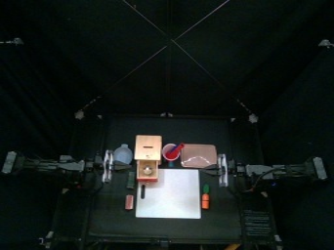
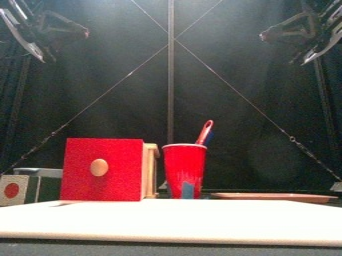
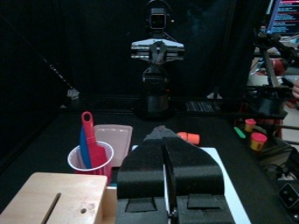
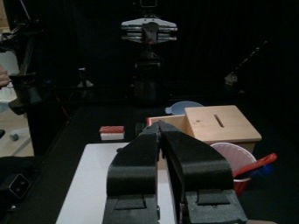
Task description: Grab cookie cutter from open drawer and place onto cutting board
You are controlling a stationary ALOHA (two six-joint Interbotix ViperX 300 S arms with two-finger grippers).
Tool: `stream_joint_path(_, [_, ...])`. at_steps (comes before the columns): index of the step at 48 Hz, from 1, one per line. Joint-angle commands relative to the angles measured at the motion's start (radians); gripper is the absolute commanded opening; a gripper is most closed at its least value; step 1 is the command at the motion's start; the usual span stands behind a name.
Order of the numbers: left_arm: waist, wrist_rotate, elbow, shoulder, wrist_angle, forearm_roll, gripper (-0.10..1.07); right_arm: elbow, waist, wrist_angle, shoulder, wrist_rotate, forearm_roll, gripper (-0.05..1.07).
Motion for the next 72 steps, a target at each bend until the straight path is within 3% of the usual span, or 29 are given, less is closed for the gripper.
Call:
stream_joint_path(1, [0.054, 0.005, -0.034, 0.017, -0.003, 0.003, -0.02, -0.029, -0.015, -0.006, 0.048, 0.002, 0.002, 0.04])
stream_joint_path(10, [0.089, 0.003, -0.018, 0.038, 0.009, 0.002, -0.01, -0.115, -0.035, -0.006, 0.272, 0.035, 0.034, 0.05])
stream_joint_path(18, [0.109, 0.0, -0.002, 0.055, 0.009, -0.012, -0.01, -0.322, -0.037, 0.066, 0.545, 0.074, 0.086, 0.05])
stream_joint_path(21, [0.114, 0.0, 0.008, 0.057, 0.009, -0.017, -0.01, -0.425, -0.041, 0.166, 0.637, 0.078, 0.089, 0.05])
stream_joint_path(31, [0.127, 0.0, 0.049, 0.055, 0.009, -0.032, -0.01, -0.836, -0.077, 0.655, 0.905, 0.071, 0.074, 0.05])
stream_joint_path(40, [0.15, 0.0, 0.052, 0.055, 0.009, -0.043, -0.01, -1.121, -0.114, 0.908, 1.12, 0.063, 0.021, 0.08])
stream_joint_path(46, [0.156, 0.0, 0.06, 0.055, 0.014, -0.051, -0.01, -1.281, -0.121, 1.045, 1.249, 0.04, 0.017, 0.24])
stream_joint_path(53, [0.178, 0.0, 0.064, 0.052, 0.067, -0.061, -0.01, -1.417, -0.12, 1.157, 1.341, 0.029, 0.02, 0.53])
stream_joint_path(61, [0.244, 0.0, 0.064, 0.044, 0.152, -0.109, -0.01, -1.48, -0.123, 1.189, 1.385, 0.029, 0.012, 0.83])
stream_joint_path(72, [0.33, 0.002, 0.078, 0.023, 0.181, -0.146, -0.01, -1.488, -0.126, 1.183, 1.411, 0.029, 0.006, 0.81])
